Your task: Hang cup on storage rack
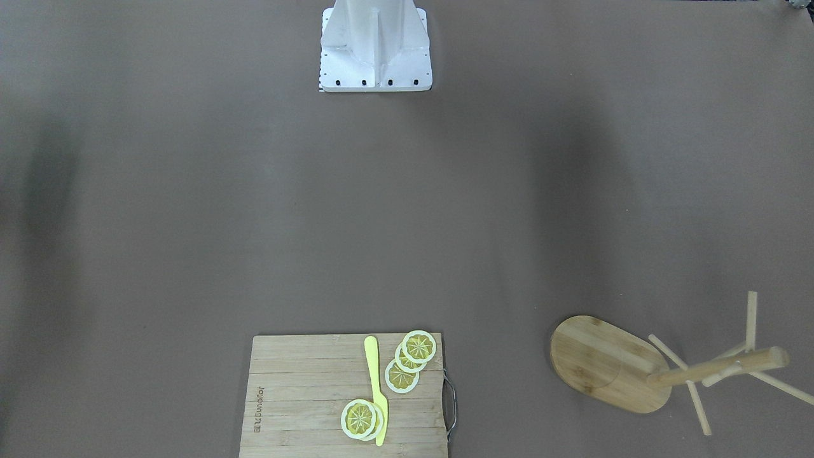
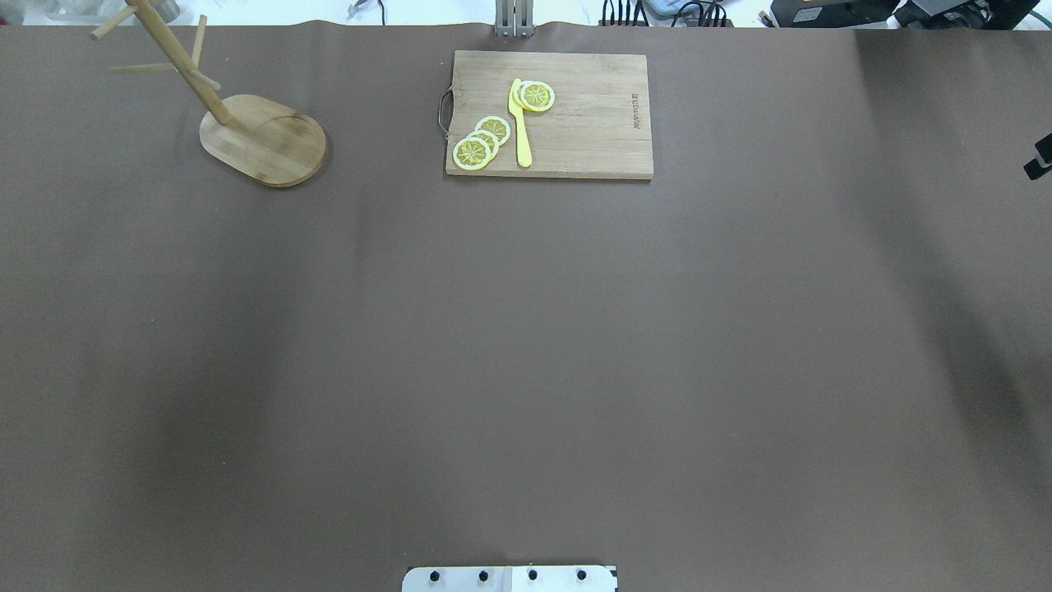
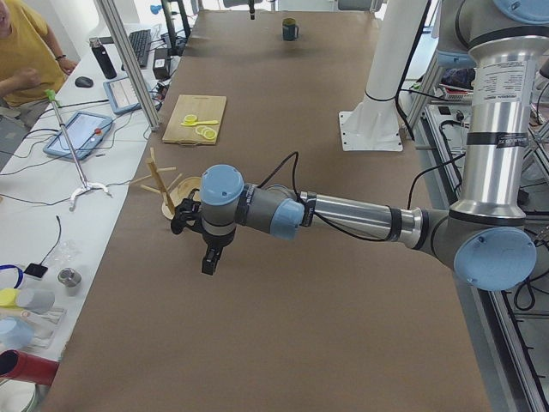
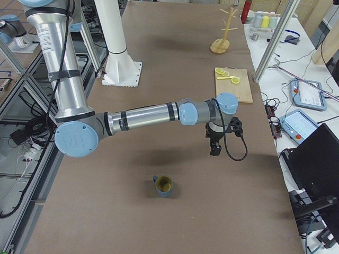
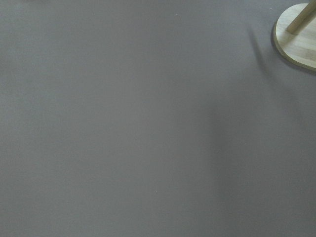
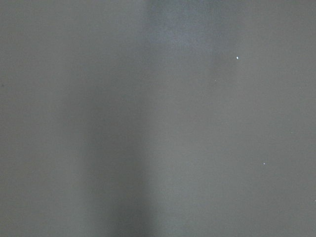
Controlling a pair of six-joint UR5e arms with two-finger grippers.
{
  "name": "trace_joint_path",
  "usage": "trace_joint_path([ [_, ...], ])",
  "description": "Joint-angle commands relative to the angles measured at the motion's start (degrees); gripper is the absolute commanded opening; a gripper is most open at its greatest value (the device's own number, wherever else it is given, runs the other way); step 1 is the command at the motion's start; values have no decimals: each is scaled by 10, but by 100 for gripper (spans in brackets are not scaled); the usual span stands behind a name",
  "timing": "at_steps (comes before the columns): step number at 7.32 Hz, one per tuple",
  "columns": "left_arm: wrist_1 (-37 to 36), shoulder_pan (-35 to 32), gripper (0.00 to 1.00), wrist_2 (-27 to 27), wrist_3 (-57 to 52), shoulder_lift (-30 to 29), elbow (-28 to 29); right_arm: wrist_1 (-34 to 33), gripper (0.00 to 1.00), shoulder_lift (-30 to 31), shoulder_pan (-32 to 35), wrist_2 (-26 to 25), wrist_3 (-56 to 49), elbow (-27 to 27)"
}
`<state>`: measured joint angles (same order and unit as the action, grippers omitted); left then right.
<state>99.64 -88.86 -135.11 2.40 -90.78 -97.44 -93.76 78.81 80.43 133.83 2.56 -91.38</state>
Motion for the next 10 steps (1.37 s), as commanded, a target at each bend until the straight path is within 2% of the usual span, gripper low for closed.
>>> trace_joint_path([
  [1,20,0,99,-1,2,9,-3,0,100,32,0,2,3,-46],
  [3,23,2,99,2,1,8,5,0,100,55,0,2,-4,-60],
  [5,23,2,99,1,2,9,4,0,100,113,1,5,-18,-84],
  [8,32,2,99,2,22,6,-4,0,98,165,50,5,-69,-80],
  [10,77,5,99,4,70,7,-1,1,98,179,59,-6,-75,-59],
])
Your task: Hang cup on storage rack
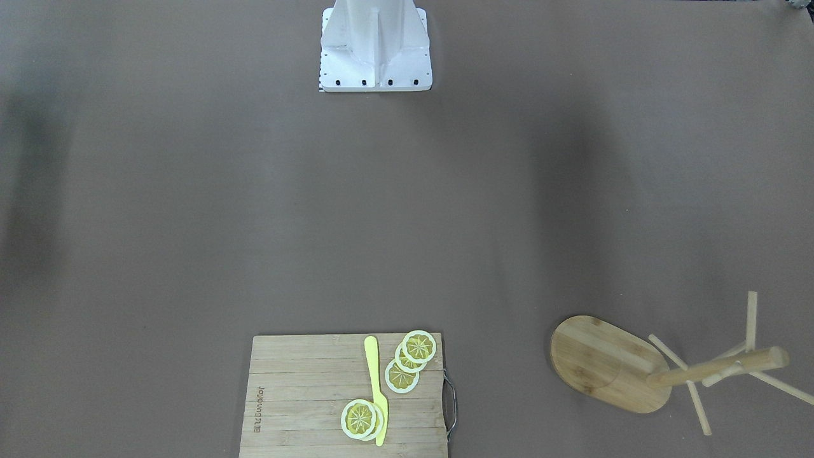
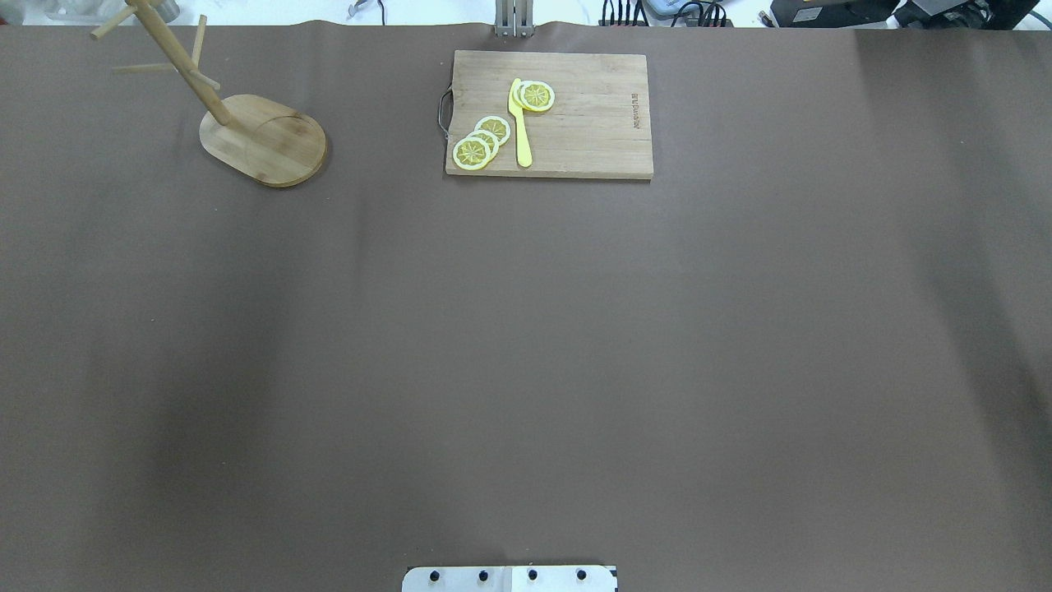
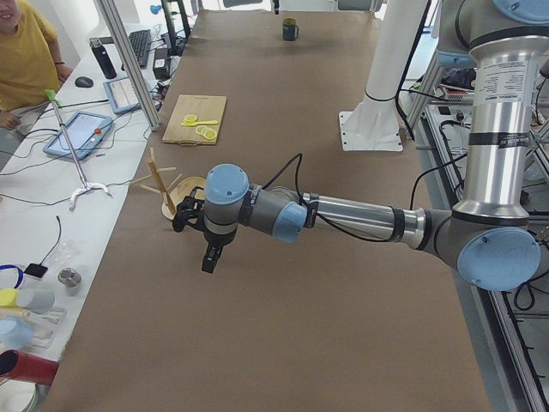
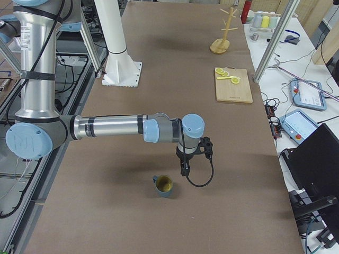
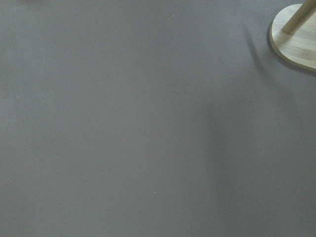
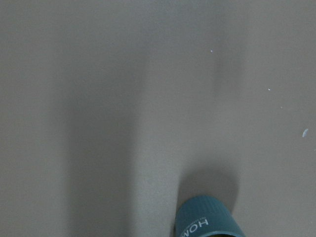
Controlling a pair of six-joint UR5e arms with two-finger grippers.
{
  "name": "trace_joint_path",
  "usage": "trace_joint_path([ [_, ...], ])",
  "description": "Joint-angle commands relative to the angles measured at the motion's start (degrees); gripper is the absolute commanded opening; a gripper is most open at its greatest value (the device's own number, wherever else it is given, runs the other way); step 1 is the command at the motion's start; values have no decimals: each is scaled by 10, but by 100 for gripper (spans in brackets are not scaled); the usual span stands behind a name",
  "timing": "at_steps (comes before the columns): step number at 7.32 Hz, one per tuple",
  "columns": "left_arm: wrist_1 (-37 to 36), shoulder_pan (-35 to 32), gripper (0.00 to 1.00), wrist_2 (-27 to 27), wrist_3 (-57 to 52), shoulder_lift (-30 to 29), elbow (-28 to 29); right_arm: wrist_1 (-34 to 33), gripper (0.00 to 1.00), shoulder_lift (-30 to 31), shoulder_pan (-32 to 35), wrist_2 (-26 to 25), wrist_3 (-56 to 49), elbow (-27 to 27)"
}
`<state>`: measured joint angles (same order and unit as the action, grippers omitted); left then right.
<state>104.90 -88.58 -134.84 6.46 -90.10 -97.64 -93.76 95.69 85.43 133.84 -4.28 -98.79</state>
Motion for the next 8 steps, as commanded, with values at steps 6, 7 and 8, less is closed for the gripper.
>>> trace_joint_path([
  [6,30,9,99,2,36,-3,0,153,100,56,25,-11,-21,122],
  [7,30,9,99,2,36,-4,0,152,100,57,25,27,-20,124],
  [8,30,9,99,2,36,-4,-1,153,100,58,25,31,-21,126],
])
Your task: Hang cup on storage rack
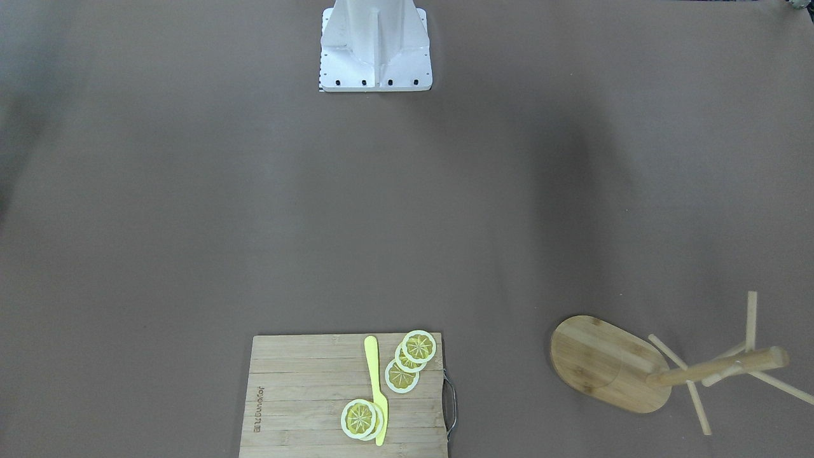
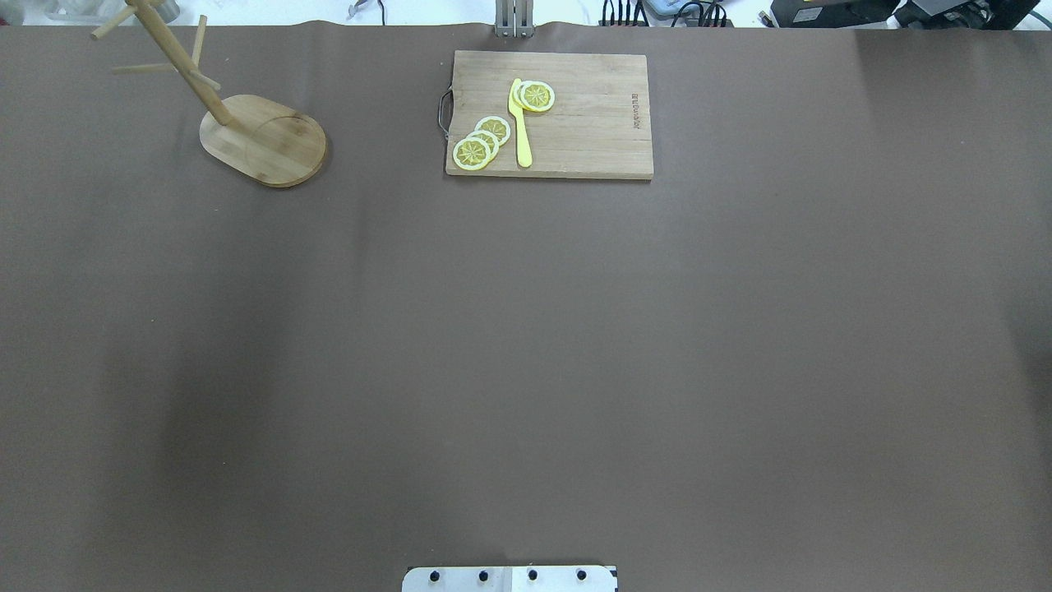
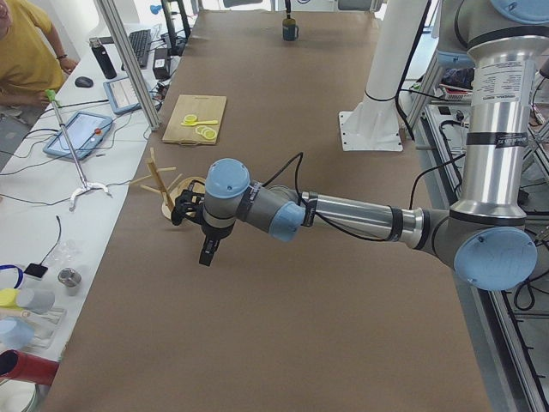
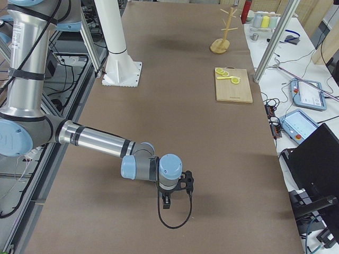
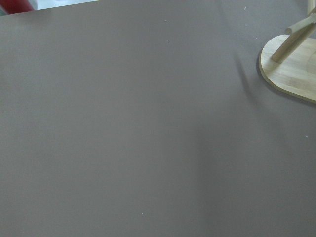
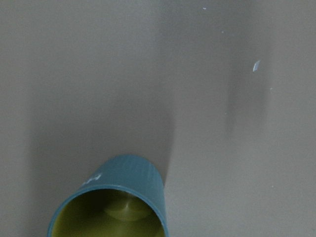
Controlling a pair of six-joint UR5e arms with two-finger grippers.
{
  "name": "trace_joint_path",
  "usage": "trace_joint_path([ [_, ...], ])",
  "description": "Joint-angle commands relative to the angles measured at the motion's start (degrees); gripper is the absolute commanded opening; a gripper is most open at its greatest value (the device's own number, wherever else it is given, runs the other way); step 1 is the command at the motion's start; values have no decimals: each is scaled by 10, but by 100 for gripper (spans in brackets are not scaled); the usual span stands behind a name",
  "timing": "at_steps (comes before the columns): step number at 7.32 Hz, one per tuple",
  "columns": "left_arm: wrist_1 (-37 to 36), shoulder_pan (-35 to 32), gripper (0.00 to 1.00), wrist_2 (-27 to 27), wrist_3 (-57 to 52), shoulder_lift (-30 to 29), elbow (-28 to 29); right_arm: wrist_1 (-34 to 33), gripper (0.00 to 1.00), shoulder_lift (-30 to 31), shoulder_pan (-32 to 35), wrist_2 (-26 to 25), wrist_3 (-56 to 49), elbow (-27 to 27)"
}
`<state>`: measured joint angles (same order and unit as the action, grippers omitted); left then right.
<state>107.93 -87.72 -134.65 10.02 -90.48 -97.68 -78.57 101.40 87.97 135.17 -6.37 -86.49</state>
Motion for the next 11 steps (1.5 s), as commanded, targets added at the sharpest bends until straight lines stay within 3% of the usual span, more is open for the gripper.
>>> trace_joint_path([
  [1,0,0,99,1,0,-1,0,12,100,0,0,14,-1,11],
  [5,0,0,99,1,0,-1,0,51,98,-12,-1,12,5,51],
  [7,0,0,99,0,4,-1,-1,60,85,-13,-1,17,16,54],
  [10,0,0,99,0,4,-1,0,61,81,-13,-3,19,22,53],
  [11,0,0,99,0,4,-1,0,61,74,-13,-5,21,22,53],
])
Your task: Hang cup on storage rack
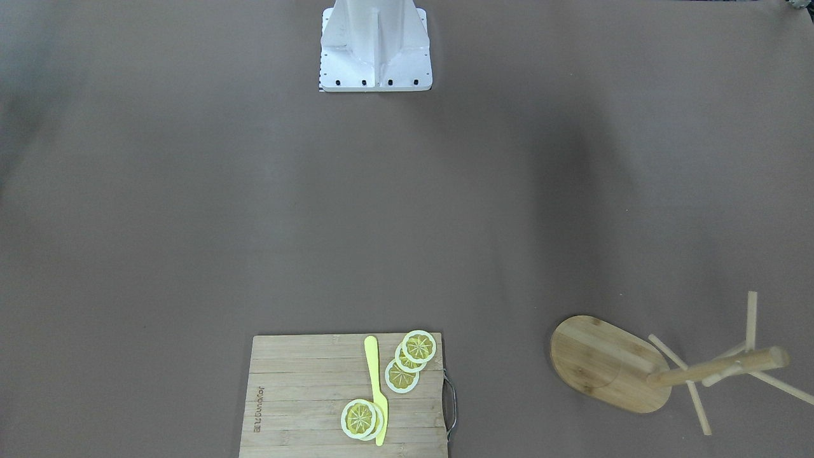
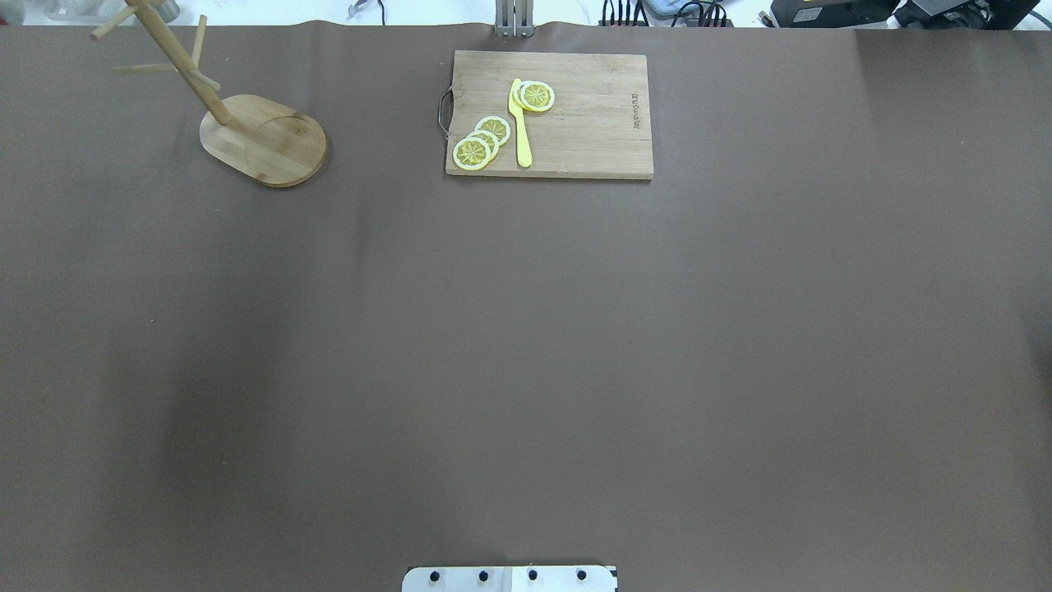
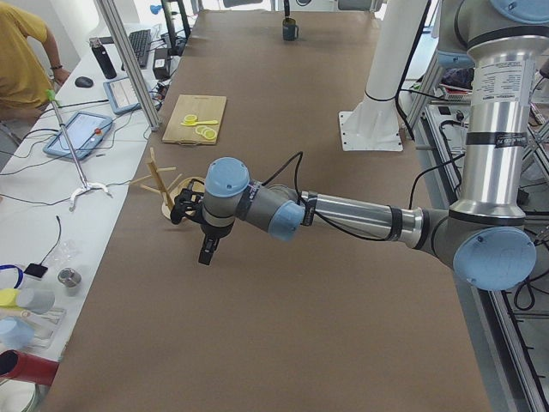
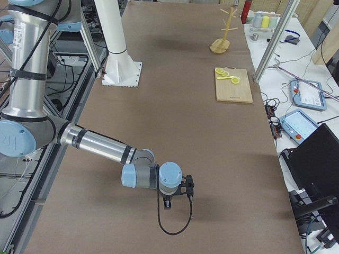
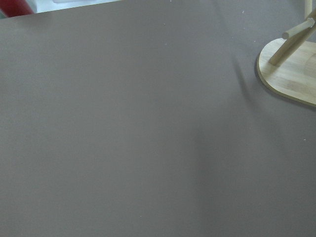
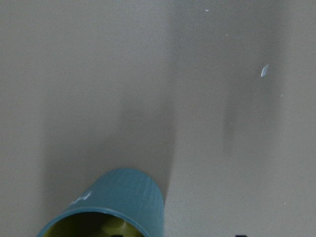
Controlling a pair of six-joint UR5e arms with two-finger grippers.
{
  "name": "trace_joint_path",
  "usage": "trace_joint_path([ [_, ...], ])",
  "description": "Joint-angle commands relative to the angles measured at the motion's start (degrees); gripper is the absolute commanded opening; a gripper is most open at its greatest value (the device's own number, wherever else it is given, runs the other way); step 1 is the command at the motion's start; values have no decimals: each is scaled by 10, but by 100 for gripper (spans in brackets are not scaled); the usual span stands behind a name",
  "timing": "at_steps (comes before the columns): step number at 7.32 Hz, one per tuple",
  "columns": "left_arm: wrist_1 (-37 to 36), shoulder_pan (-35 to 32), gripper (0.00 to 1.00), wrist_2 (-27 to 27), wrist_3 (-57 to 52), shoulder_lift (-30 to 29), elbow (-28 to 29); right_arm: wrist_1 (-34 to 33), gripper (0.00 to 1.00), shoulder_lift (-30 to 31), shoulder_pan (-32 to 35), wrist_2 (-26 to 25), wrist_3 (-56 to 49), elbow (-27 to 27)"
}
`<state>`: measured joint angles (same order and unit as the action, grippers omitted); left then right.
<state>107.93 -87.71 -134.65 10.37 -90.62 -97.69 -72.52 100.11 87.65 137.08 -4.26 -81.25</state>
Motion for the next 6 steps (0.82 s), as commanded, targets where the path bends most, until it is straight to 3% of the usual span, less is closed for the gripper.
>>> trace_joint_path([
  [1,0,0,99,0,0,1,0,0,63,0,-3,4,1,0],
  [2,0,0,99,0,0,2,0,0,50,0,-4,8,1,0],
  [4,0,0,99,0,0,5,0,0,0,-1,-4,16,2,-1],
  [6,1,0,99,0,1,7,0,0,0,0,-4,23,5,-4],
])
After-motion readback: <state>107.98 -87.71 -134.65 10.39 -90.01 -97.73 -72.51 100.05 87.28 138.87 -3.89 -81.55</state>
